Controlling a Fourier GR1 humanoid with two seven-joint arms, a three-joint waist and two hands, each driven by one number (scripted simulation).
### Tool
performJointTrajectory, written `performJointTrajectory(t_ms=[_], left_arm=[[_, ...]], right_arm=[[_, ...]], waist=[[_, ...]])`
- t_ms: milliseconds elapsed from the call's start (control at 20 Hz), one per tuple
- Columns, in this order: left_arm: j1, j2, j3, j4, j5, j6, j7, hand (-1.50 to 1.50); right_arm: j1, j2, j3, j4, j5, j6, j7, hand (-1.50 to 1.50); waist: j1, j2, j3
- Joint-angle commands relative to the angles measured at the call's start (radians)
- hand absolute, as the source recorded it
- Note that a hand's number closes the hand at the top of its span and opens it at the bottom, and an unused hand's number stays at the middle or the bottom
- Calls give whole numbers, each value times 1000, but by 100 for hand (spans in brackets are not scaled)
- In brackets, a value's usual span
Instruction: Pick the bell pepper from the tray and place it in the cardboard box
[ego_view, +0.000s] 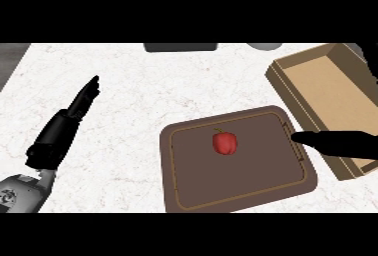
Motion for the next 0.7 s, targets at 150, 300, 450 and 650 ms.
performJointTrajectory(t_ms=[150, 300, 450, 650], left_arm=[[27, -15, -1, 4, 2, -66, -86, 0], [6, -5, 32, 29, 26, -110, -90, 0], [-8, -42, 8, 63, -6, -100, -116, 0], [-18, -33, 23, 73, 2, -121, -113, 0]], right_arm=[[102, -111, 153, -154, 311, 44, 72, -150], [50, -116, 215, -158, 411, 119, 143, -150], [-18, -133, 286, -226, 438, 281, 333, -150], [-90, -129, 393, -194, 462, 479, 455, -150]], waist=[[24, 5, 3], [39, 8, 3], [39, 7, 1], [59, 10, 0]])
